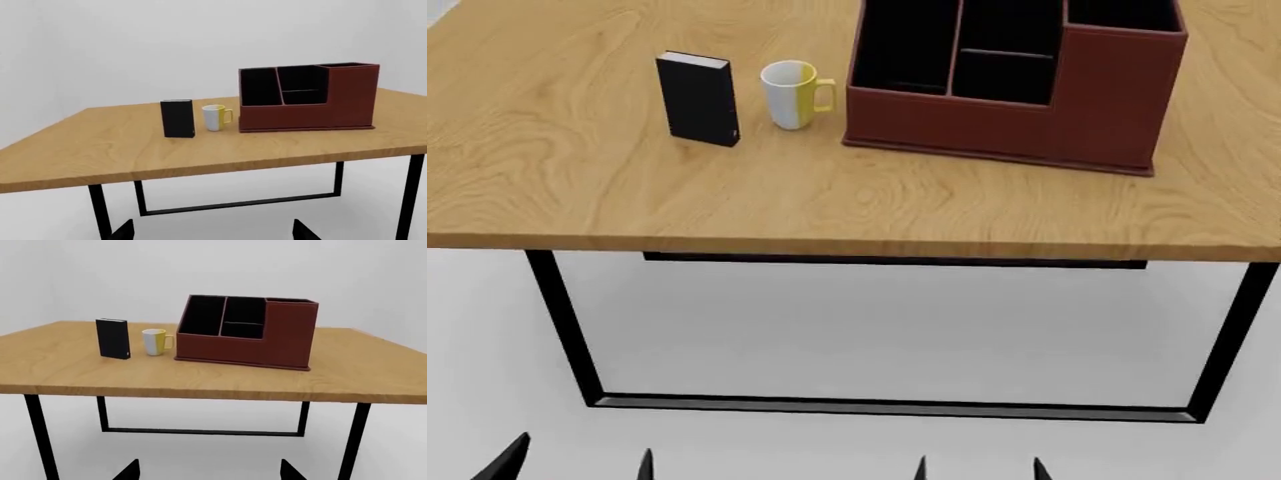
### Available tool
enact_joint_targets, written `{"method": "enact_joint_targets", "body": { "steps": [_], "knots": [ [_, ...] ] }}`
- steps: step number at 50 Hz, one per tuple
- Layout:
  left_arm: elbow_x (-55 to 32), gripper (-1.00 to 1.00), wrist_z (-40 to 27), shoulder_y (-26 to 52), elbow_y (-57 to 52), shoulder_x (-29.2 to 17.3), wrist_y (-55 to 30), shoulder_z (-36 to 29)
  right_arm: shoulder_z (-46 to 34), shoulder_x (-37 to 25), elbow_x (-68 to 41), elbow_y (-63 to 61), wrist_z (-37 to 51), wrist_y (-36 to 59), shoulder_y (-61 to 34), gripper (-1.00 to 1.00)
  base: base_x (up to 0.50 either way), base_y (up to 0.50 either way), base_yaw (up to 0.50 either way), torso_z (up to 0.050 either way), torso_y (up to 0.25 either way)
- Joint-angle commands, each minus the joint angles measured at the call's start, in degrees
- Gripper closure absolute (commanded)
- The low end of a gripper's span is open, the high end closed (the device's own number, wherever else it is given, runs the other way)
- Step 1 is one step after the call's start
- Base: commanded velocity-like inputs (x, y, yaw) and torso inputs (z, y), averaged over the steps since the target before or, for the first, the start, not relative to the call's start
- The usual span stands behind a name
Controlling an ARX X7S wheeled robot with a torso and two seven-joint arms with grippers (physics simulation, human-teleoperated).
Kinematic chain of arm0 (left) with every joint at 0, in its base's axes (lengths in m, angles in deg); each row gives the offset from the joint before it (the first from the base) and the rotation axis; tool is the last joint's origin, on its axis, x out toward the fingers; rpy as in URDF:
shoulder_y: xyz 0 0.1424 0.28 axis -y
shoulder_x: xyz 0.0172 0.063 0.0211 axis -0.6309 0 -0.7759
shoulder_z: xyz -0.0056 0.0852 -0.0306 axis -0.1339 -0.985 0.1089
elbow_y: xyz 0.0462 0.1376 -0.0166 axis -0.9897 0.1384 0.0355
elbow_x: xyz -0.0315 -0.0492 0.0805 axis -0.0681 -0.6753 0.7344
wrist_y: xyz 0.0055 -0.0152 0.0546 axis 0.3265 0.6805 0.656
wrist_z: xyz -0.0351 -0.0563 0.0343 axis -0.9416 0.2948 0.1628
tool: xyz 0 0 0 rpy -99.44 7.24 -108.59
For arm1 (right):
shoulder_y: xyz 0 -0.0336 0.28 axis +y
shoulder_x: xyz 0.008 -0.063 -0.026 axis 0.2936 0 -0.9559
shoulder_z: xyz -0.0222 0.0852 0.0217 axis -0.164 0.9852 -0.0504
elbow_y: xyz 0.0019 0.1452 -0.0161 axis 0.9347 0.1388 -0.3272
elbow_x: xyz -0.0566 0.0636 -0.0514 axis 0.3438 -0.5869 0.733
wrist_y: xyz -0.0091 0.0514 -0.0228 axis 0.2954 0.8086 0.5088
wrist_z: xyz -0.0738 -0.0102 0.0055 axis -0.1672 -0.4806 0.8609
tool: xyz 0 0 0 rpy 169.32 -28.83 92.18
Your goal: Pick up the book and place it in the back compartment of the caddy.
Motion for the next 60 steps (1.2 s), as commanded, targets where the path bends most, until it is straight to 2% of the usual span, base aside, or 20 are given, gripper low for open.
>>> {"method": "enact_joint_targets", "body": {
  "steps": [1, 21, 38, 57, 60],
  "knots": [
    [-1.05, -1.00, -0.43, 0.30, -4.34, -1.41, -5.09, 0.15, 0.12, -1.72, 0.23, -6.30, 1.89, 3.75, 0.35, -1.00, 0.00, 0.00, 0.00, 0.000, 0.000],
    [-6.45, -1.00, 1.05, 5.72, -17.21, -5.78, -19.90, 2.13, 4.65, -6.61, -1.29, -29.28, 5.95, 20.60, -1.22, -1.00, 0.00, 0.00, 0.00, 0.000, 0.000],
    [-8.77, -1.00, 0.71, 10.74, -22.23, -8.95, -28.41, 4.20, 8.63, -10.01, -2.02, -41.54, 8.17, 31.80, -6.57, -1.00, 0.00, 0.00, 0.00, 0.000, 0.000],
    [-10.22, -1.00, 0.08, 13.86, -24.20, -10.63, -33.29, 5.51, 15.48, -15.13, -7.43, -57.80, 8.45, 51.84, -20.58, -1.00, 0.00, 0.00, 0.00, 0.000, 0.000],
    [-10.34, -1.00, -0.13, 14.23, -24.49, -10.90, -33.87, 5.82, 16.21, -18.58, -12.67, -58.42, 12.57, 53.18, -22.89, -1.00, 0.00, 0.00, 0.00, 0.000, 0.000]
  ]
}}
